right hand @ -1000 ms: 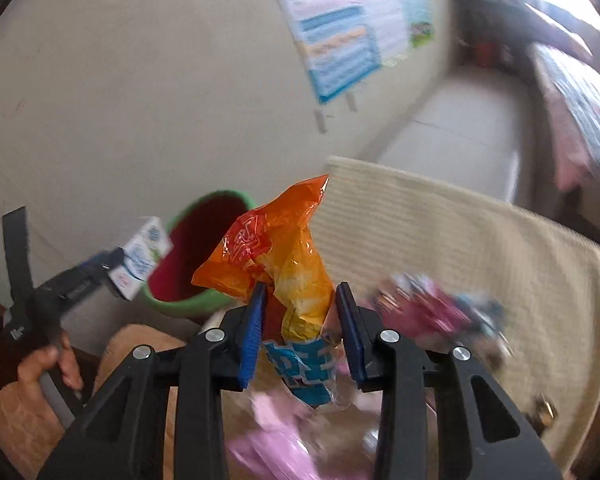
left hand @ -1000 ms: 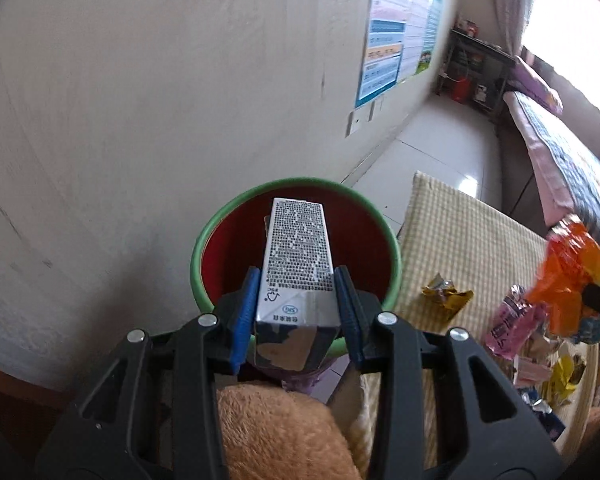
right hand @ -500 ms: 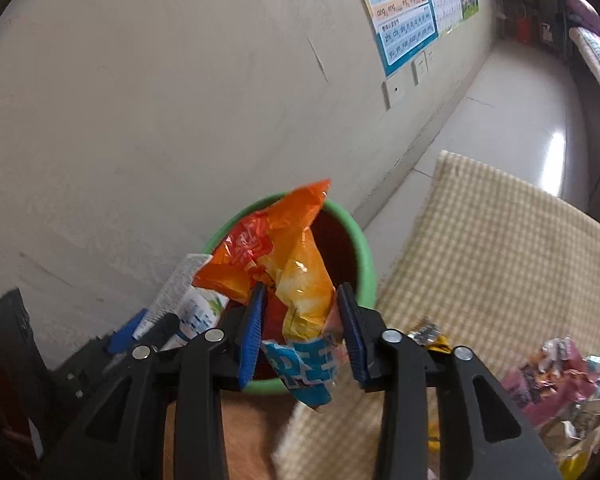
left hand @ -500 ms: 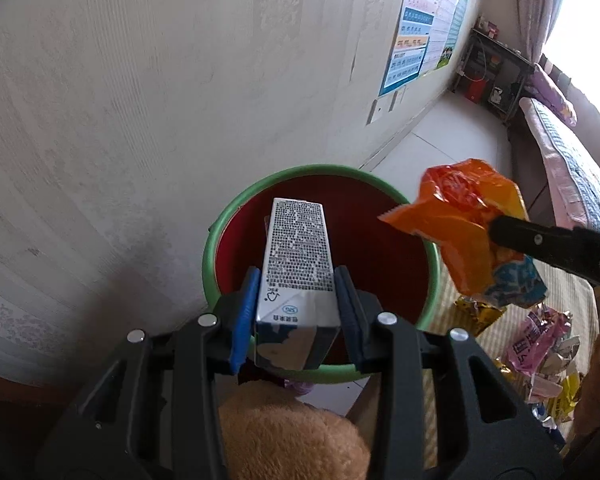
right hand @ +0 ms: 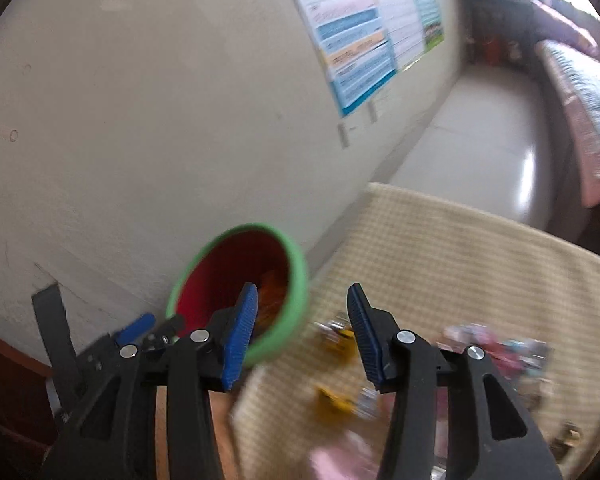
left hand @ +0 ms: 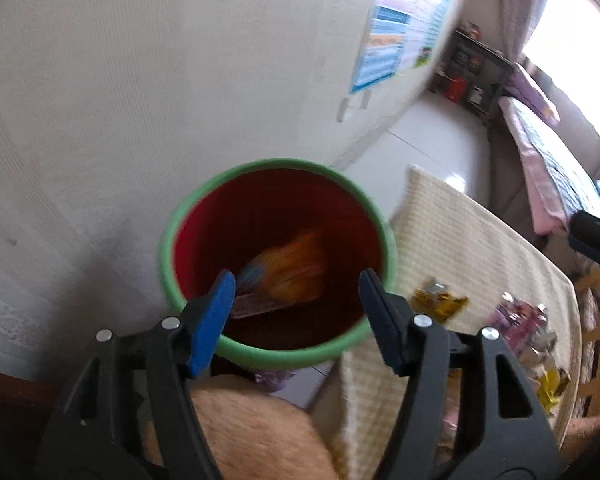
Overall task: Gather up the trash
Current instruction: 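Carry both items to the green bin and open both grippers to drop them, then return both grippers to the table and grasp the yellow wrapper with the left gripper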
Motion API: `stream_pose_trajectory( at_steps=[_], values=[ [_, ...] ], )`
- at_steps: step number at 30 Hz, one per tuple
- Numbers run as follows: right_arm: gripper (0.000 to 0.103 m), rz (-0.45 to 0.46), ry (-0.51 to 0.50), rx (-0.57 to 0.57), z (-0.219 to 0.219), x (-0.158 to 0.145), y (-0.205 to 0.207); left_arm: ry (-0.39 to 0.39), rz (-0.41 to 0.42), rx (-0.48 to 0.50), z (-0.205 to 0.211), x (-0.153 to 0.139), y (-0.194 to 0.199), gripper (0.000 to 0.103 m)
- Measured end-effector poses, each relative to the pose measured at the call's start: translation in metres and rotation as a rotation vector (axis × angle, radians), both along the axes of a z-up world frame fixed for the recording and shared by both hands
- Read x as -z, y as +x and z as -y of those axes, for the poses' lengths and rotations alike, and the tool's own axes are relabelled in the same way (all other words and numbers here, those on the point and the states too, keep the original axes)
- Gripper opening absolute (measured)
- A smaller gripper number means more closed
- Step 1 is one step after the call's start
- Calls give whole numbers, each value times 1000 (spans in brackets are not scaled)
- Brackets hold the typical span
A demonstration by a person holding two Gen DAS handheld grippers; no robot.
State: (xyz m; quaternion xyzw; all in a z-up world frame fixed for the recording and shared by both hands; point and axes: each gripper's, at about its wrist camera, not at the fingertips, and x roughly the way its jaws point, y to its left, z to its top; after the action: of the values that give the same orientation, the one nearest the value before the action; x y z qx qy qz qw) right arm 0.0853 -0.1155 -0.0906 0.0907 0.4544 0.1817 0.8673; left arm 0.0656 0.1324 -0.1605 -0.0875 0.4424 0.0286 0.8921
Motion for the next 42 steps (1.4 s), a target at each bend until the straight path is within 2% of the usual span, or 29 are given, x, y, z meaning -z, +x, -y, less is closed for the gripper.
stream_pose_trajectory(
  at_steps=[2,4,7,10,14,17,19,23,28,30,31,32,38,42],
  values=[
    [52,10,-50,23,23,-2,-19,-4,5,41,16,-2,-4,62],
    [53,13,-88,51,42,2,-34,-6,1,103,44,-2,-4,62],
    [53,12,-131,104,69,19,-49,-13,-28,187,80,3,-5,62],
    [53,-16,-176,133,84,40,-55,19,-48,276,114,10,-12,62],
    [53,-97,-27,169,113,53,-52,60,-115,397,146,36,-14,62],
    [53,-110,34,225,133,49,-51,129,-173,438,158,58,-8,62],
    [53,-97,39,243,136,43,-52,152,-212,451,161,70,-6,62],
    [53,-100,46,242,140,42,-51,150,-272,486,162,90,-7,62],
    [53,-133,42,241,141,50,-49,145,-289,482,162,100,-5,62],
    [53,-140,32,242,141,53,-48,144,-289,486,163,101,-5,47],
    [53,-145,30,247,142,55,-47,144,-288,490,163,101,-6,45],
    [53,-149,30,253,144,57,-46,144,-283,493,163,99,-7,32],
    [53,-191,4,326,165,72,-40,145,-250,478,163,85,-16,30],
    [53,-266,-1,376,181,93,-37,141,-213,448,155,70,-22,30]
  ],
)
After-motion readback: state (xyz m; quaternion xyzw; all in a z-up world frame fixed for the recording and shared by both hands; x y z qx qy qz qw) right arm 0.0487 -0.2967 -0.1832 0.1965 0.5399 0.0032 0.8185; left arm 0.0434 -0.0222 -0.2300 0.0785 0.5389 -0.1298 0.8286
